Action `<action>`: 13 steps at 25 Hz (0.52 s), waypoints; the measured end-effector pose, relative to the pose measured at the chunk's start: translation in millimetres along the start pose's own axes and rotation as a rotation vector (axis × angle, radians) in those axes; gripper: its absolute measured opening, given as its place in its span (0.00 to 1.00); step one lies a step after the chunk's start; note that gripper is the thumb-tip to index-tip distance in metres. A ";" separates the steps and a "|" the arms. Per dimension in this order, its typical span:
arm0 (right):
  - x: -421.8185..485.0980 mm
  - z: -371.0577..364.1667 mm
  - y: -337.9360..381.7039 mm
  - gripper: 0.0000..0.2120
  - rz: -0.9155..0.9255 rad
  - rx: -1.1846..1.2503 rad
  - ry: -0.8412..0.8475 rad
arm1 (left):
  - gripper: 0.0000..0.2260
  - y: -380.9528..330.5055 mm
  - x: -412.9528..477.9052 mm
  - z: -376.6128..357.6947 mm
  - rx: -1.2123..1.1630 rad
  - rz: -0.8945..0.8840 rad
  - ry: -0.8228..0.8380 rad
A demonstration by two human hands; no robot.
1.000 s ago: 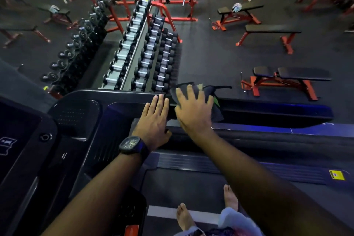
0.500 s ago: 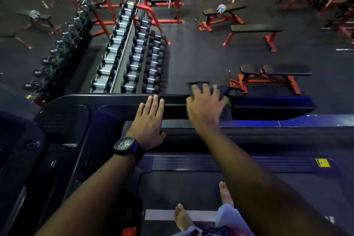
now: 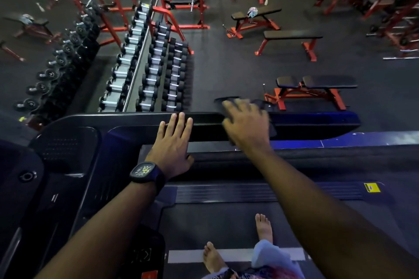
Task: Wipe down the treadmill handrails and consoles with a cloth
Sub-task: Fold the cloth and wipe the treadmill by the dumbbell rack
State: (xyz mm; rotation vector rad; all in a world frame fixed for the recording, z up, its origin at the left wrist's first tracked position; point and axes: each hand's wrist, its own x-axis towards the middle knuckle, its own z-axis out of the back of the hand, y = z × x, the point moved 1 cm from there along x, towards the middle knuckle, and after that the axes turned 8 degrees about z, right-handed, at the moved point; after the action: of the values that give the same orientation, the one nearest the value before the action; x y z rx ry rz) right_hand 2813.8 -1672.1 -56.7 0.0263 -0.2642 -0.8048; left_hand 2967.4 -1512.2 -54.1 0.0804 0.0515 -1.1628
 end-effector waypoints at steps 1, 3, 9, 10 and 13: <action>1.9 5.2 -7.3 0.25 -0.179 0.032 -0.025 | 0.46 -0.8 1.0 0.0 -0.003 -0.005 -0.004; -1.7 1.1 12.9 0.24 -0.292 0.003 -0.053 | 0.47 -1.1 1.0 -0.1 -0.007 0.000 -0.001; -0.4 2.0 4.2 0.25 -0.228 0.041 -0.069 | 0.47 -2.3 2.9 -2.3 0.022 -0.020 0.000; -0.5 -0.6 12.3 0.24 -0.323 0.043 -0.059 | 0.47 -2.0 2.8 -2.7 0.031 -0.023 0.003; -9.9 -6.9 39.1 0.26 0.113 -0.062 -0.060 | 0.47 -1.1 2.6 -4.2 0.036 -0.029 0.002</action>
State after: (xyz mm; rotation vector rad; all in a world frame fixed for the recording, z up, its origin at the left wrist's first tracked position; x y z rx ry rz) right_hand 2836.6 -1638.5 -60.7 -0.0704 -0.2946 -0.7018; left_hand 2967.4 -1514.7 -58.6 0.1133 0.0331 -1.1930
